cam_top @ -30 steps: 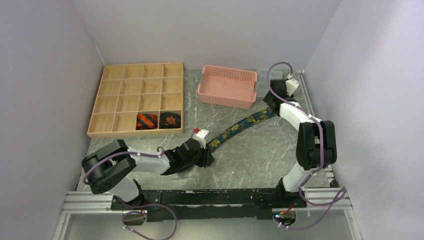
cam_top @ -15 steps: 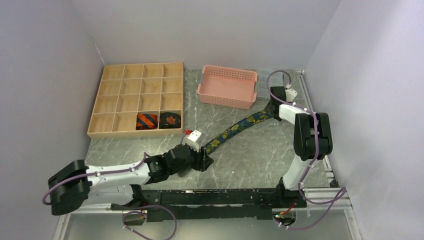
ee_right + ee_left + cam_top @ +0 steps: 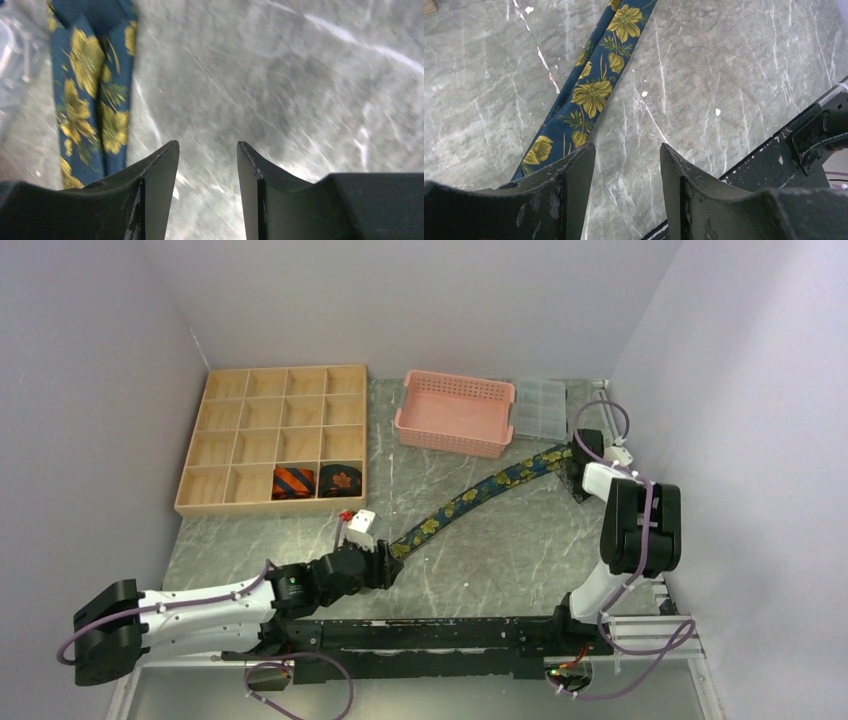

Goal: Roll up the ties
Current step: Flatten out the tie at the center of the board.

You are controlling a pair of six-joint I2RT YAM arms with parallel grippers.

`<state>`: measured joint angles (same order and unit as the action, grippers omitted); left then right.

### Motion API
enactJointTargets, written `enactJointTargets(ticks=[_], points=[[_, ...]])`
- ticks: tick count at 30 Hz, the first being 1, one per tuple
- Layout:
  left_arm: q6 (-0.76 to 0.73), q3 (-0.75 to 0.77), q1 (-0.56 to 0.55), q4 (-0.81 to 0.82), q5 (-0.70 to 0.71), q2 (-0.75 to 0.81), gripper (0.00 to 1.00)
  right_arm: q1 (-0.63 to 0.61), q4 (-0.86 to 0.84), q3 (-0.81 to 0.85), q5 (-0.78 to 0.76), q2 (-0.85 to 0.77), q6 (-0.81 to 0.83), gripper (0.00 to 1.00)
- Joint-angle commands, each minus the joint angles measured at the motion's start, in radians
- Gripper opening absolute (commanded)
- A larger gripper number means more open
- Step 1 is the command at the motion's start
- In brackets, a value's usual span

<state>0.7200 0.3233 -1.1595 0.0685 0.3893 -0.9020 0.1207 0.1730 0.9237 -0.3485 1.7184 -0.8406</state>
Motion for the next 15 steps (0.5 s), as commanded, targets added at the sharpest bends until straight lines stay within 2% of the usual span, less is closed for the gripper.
enactJointTargets(ticks=[1,5,10,15], points=[[0.05,0.019,-0.047,-0.114,0.068,0.053,0.56,-0.07,-0.027,-0.073,-0.031,-0.131,0.059,0.52],[0.044,0.045,-0.134,-0.14,0.063,-0.007,0.56,-0.204,-0.13,-0.025,-0.036,-0.175,0.155,0.56],[0.046,0.076,-0.192,-0.093,0.044,-0.166,0.55,-0.261,-0.056,0.176,-0.015,0.014,0.207,0.53],[0.033,0.112,-0.195,-0.081,0.047,-0.28,0.55,-0.26,-0.043,0.229,-0.005,0.135,0.208,0.52]])
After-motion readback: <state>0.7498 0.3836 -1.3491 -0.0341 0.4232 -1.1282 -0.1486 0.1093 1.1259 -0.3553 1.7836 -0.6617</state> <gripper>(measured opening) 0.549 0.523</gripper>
